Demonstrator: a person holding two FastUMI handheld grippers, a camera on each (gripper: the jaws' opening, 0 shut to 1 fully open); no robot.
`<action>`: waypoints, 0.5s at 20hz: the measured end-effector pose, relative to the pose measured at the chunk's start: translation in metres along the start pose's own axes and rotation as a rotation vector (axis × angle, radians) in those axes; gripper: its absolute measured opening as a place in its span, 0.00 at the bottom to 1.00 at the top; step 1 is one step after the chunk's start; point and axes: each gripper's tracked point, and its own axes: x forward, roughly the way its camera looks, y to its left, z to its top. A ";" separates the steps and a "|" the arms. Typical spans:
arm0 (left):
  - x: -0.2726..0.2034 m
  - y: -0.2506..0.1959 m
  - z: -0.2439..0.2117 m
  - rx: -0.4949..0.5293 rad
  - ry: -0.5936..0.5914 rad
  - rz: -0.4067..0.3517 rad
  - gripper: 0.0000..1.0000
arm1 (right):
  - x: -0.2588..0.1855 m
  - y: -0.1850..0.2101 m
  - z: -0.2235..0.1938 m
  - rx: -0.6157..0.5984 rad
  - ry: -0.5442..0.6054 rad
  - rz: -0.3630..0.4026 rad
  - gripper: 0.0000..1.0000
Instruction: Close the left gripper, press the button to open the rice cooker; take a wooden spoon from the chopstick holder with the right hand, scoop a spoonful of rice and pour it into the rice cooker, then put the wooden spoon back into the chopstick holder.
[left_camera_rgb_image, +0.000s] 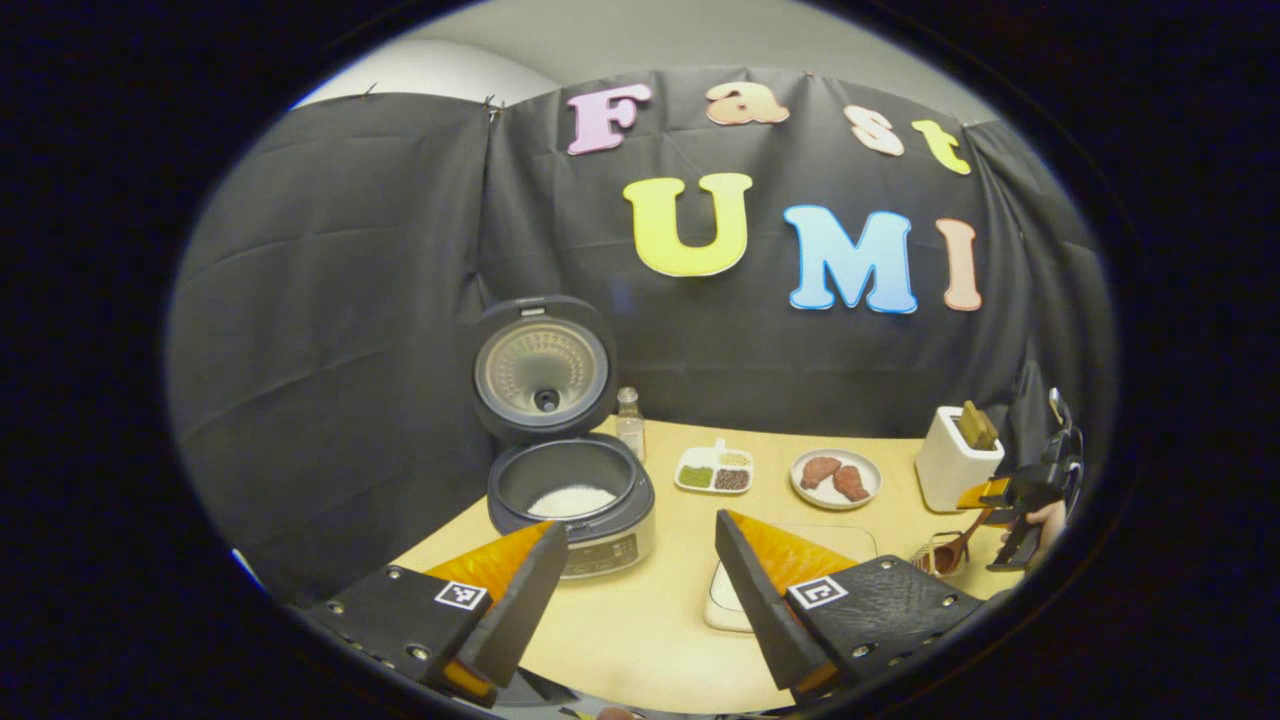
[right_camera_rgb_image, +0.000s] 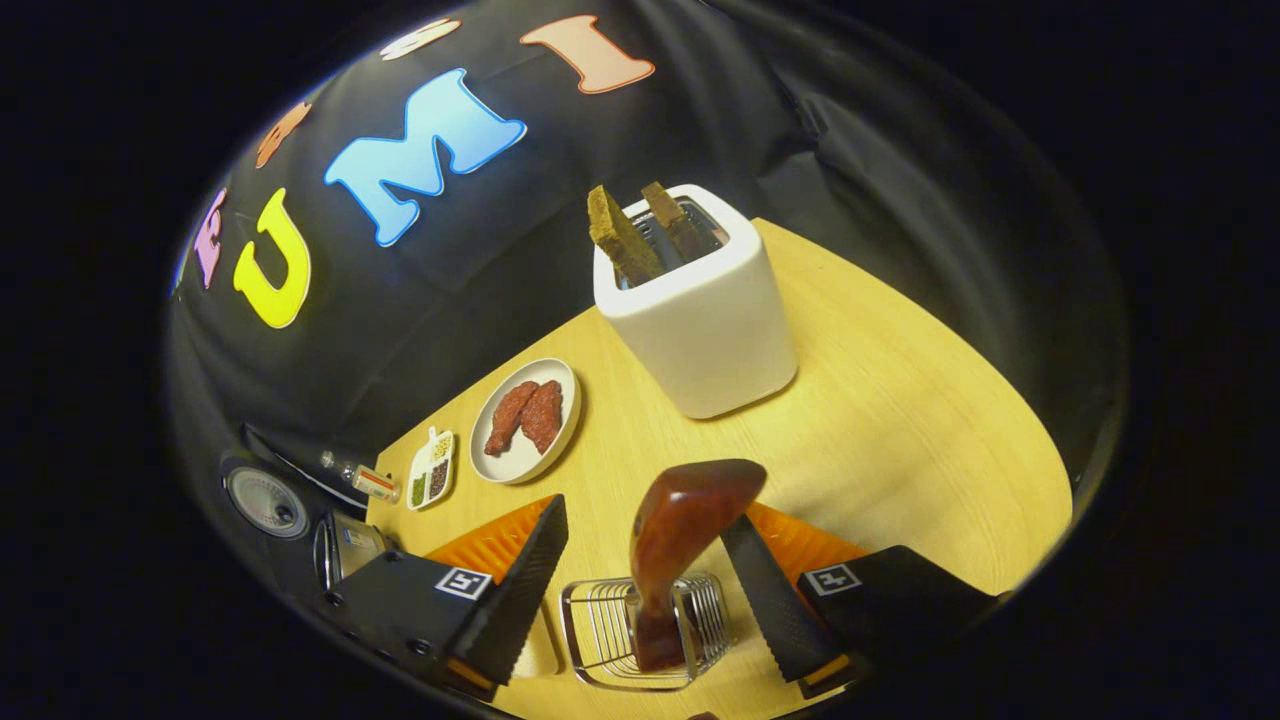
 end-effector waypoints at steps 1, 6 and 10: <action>-0.001 0.001 -0.003 -0.009 0.005 0.007 0.92 | 0.005 0.000 -0.001 0.010 0.013 0.005 0.95; -0.007 0.001 -0.011 -0.005 0.011 0.014 0.93 | 0.013 -0.005 -0.006 0.035 0.061 0.008 0.38; -0.004 -0.011 -0.013 0.012 0.005 -0.021 0.93 | -0.003 -0.001 -0.004 0.049 0.069 0.026 0.25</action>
